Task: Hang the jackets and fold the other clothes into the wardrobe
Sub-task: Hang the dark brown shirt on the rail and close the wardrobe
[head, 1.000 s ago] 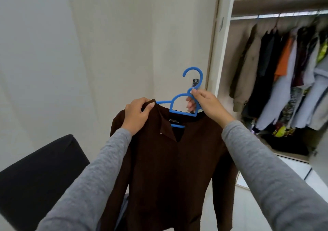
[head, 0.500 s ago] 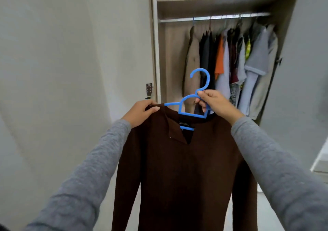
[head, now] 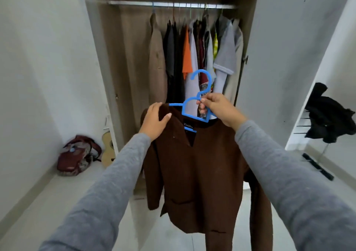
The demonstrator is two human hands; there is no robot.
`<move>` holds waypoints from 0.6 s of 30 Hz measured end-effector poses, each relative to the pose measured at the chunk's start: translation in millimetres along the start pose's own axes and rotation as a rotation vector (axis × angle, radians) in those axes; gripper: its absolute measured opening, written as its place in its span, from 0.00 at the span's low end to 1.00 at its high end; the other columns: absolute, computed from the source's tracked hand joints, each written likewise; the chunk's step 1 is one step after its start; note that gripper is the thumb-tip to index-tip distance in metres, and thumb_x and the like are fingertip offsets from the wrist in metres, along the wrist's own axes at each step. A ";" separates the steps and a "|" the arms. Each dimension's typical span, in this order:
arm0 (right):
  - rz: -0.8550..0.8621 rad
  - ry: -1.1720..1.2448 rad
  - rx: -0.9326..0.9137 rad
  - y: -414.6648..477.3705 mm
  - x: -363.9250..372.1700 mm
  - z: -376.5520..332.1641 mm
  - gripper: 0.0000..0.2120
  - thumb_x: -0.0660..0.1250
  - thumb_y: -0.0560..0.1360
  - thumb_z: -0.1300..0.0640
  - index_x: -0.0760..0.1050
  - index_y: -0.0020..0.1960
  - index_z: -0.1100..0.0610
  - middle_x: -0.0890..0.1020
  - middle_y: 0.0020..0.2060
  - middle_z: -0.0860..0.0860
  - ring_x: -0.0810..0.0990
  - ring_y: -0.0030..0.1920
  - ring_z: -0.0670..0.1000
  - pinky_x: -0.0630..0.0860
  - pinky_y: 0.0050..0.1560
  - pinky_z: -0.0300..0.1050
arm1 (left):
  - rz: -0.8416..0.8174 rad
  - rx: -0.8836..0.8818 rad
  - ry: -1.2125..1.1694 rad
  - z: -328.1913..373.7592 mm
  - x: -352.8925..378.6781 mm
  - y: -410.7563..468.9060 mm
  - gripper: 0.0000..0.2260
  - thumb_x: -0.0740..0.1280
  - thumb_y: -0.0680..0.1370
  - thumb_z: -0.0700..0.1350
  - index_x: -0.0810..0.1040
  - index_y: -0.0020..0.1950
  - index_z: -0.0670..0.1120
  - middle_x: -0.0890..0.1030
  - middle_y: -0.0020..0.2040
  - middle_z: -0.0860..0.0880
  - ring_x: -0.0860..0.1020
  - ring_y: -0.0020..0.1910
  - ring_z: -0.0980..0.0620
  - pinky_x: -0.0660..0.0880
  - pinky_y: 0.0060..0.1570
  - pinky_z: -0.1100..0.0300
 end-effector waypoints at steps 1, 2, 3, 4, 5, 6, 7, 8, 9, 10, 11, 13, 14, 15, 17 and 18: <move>0.028 0.019 0.014 5.9 0.7 5.0 0.10 0.56 0.81 0.64 0.74 0.46 0.63 0.76 0.35 0.51 0.75 0.32 0.46 0.76 0.42 0.37 | -0.045 -0.026 -0.016 -2.9 17.9 0.6 0.27 0.63 0.79 0.50 0.59 0.75 0.42 0.60 0.75 0.45 0.59 0.74 0.50 0.56 0.71 0.60; 0.052 0.059 0.035 12.6 2.5 10.7 0.09 0.56 0.81 0.64 0.73 0.47 0.64 0.76 0.36 0.51 0.75 0.33 0.46 0.76 0.40 0.35 | -0.104 -0.047 -0.042 -3.0 34.8 -2.4 0.30 0.62 0.79 0.52 0.55 0.76 0.43 0.57 0.76 0.46 0.56 0.75 0.50 0.54 0.72 0.59; 0.076 0.118 0.058 19.9 5.3 16.6 0.09 0.56 0.81 0.65 0.73 0.45 0.64 0.76 0.36 0.51 0.76 0.33 0.46 0.77 0.39 0.35 | -0.170 -0.055 -0.084 -5.2 55.7 -5.3 0.31 0.62 0.79 0.54 0.53 0.77 0.43 0.56 0.76 0.48 0.55 0.75 0.51 0.53 0.72 0.59; 0.096 0.182 0.079 27.9 9.1 21.8 0.10 0.55 0.81 0.65 0.73 0.44 0.63 0.76 0.37 0.52 0.76 0.34 0.47 0.77 0.39 0.35 | -0.258 -0.051 -0.143 -4.3 75.2 -10.5 0.33 0.61 0.79 0.57 0.52 0.77 0.45 0.55 0.76 0.51 0.54 0.75 0.53 0.53 0.73 0.58; 0.112 0.244 0.098 36.5 14.3 25.8 0.11 0.55 0.81 0.65 0.72 0.43 0.63 0.76 0.37 0.52 0.77 0.34 0.47 0.77 0.39 0.36 | -0.351 -0.058 -0.216 -5.4 95.1 -15.5 0.35 0.61 0.77 0.60 0.51 0.77 0.46 0.55 0.75 0.54 0.54 0.75 0.56 0.52 0.74 0.57; 0.116 0.296 0.113 46.4 20.9 28.7 0.10 0.54 0.81 0.66 0.72 0.45 0.64 0.75 0.37 0.53 0.77 0.35 0.47 0.77 0.40 0.37 | -0.440 -0.079 -0.274 -7.2 112.0 -21.7 0.39 0.61 0.75 0.65 0.49 0.78 0.48 0.54 0.75 0.57 0.53 0.74 0.58 0.52 0.74 0.55; 0.104 0.339 0.124 59.0 29.8 31.0 0.09 0.53 0.81 0.67 0.71 0.48 0.65 0.75 0.37 0.53 0.78 0.35 0.46 0.76 0.39 0.36 | -0.510 -0.110 -0.319 -12.5 126.8 -25.8 0.43 0.61 0.72 0.69 0.47 0.78 0.49 0.53 0.76 0.57 0.53 0.74 0.59 0.52 0.75 0.54; 0.074 0.369 0.132 75.0 43.9 32.4 0.08 0.52 0.81 0.70 0.70 0.50 0.65 0.76 0.38 0.53 0.80 0.34 0.44 0.76 0.38 0.35 | -0.554 -0.150 -0.351 -20.8 135.0 -27.6 0.47 0.62 0.69 0.72 0.45 0.78 0.50 0.51 0.77 0.57 0.52 0.75 0.59 0.53 0.75 0.53; 0.043 0.390 0.137 89.4 57.5 33.9 0.10 0.51 0.80 0.72 0.70 0.50 0.65 0.76 0.38 0.53 0.81 0.32 0.43 0.76 0.38 0.34 | -0.580 -0.179 -0.388 -27.6 139.8 -27.9 0.50 0.63 0.67 0.73 0.43 0.78 0.51 0.51 0.77 0.56 0.53 0.75 0.58 0.54 0.75 0.52; 0.011 0.393 0.140 102.8 70.0 35.5 0.12 0.50 0.79 0.74 0.71 0.49 0.65 0.77 0.39 0.53 0.81 0.31 0.42 0.76 0.39 0.33 | -0.578 -0.190 -0.430 -31.7 139.5 -26.6 0.51 0.64 0.65 0.73 0.43 0.78 0.52 0.52 0.77 0.55 0.54 0.75 0.57 0.56 0.74 0.52; -0.026 0.386 0.143 116.8 85.6 35.9 0.13 0.51 0.78 0.75 0.71 0.46 0.64 0.77 0.40 0.53 0.82 0.31 0.41 0.76 0.41 0.33 | -0.551 -0.204 -0.473 -40.8 136.4 -20.1 0.51 0.66 0.65 0.73 0.44 0.78 0.54 0.54 0.77 0.55 0.56 0.75 0.57 0.57 0.74 0.52; -0.085 0.341 0.154 146.9 114.7 37.4 0.13 0.52 0.77 0.75 0.72 0.48 0.63 0.78 0.40 0.52 0.81 0.35 0.42 0.76 0.40 0.32 | -0.466 -0.223 -0.511 -57.7 123.8 -1.8 0.52 0.68 0.64 0.71 0.45 0.77 0.55 0.57 0.77 0.55 0.59 0.74 0.56 0.59 0.73 0.51; -0.107 0.318 0.158 161.9 128.1 38.5 0.12 0.52 0.77 0.75 0.71 0.51 0.63 0.78 0.40 0.51 0.81 0.36 0.42 0.75 0.39 0.31 | -0.419 -0.228 -0.510 -67.0 115.6 10.0 0.51 0.69 0.64 0.70 0.45 0.77 0.56 0.58 0.76 0.54 0.59 0.74 0.55 0.60 0.73 0.51; -0.119 0.304 0.158 175.5 140.6 38.2 0.12 0.53 0.77 0.75 0.71 0.53 0.63 0.78 0.39 0.51 0.80 0.37 0.42 0.75 0.38 0.31 | -0.363 -0.234 -0.502 -77.0 106.2 23.4 0.50 0.70 0.64 0.69 0.46 0.77 0.56 0.59 0.76 0.54 0.60 0.73 0.55 0.61 0.72 0.51; -0.125 0.280 0.147 207.4 164.0 36.2 0.12 0.55 0.76 0.75 0.70 0.55 0.64 0.78 0.39 0.51 0.80 0.36 0.42 0.74 0.34 0.29 | -0.251 -0.222 -0.480 -96.6 88.9 53.6 0.44 0.69 0.68 0.62 0.49 0.77 0.56 0.61 0.75 0.53 0.62 0.72 0.55 0.62 0.71 0.51; -0.125 0.274 0.143 223.6 174.8 33.9 0.13 0.55 0.76 0.75 0.70 0.56 0.64 0.78 0.38 0.52 0.80 0.36 0.43 0.73 0.33 0.29 | -0.201 -0.215 -0.485 -102.7 79.9 68.5 0.38 0.67 0.71 0.56 0.51 0.77 0.56 0.63 0.74 0.53 0.64 0.71 0.54 0.63 0.70 0.51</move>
Point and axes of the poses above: each hand's wrist, its own y-axis towards the middle knuckle, its own x-axis out of the palm, z = x × y, the point moved 10 cm from there along y, towards the middle knuckle
